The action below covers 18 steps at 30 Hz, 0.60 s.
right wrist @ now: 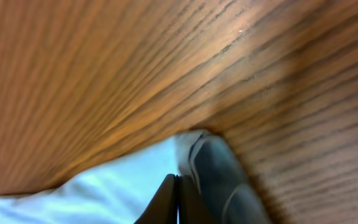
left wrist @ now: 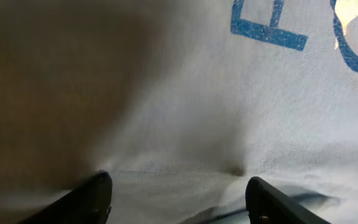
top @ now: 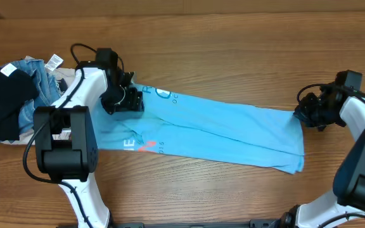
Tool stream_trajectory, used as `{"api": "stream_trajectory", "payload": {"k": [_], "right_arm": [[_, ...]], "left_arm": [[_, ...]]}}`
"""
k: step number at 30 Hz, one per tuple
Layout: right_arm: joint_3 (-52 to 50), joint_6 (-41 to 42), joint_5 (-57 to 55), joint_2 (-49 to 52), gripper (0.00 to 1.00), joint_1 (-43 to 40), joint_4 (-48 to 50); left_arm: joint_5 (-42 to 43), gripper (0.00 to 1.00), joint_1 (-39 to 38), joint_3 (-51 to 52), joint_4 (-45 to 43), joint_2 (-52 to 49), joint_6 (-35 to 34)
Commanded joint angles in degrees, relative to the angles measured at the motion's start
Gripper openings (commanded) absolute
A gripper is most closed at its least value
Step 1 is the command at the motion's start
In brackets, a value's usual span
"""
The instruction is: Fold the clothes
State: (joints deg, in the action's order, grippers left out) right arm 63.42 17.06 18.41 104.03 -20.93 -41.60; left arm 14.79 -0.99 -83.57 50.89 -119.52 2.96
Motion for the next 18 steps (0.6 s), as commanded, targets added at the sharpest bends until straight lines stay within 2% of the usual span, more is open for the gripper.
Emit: {"api": "stream_trajectory", "payload": {"k": [1,6,11,15,18], "right_arm": [[0.66,2.51,-2.38,3.10,0.04,1.51,1.14],[0.66,6.86,-14.71,5.49,0.04,1.51,4.50],[0.66,7.04,-19.93,8.59,0.04,0.09,11.47],[0.92,6.51,-19.50,8.96,0.04,-0.20,14.56],[4.44,0.26,-8.02,7.28,0.04,-0.20,12.15]], "left_arm": [[-4.66,0.78,1.40,0.96,-3.93,-2.08,-0.39],[-4.79,0.79,1.40,0.98,-2.80,-2.08,-0.37],[-6.47,0.79,1.42,1.03,-1.46,-2.08,-0.33],[-7.72,0.80,1.44,1.03,-0.28,-2.08,-0.15],[-7.30,0.80,1.44,1.03,-0.31,-2.08,0.09]]}}
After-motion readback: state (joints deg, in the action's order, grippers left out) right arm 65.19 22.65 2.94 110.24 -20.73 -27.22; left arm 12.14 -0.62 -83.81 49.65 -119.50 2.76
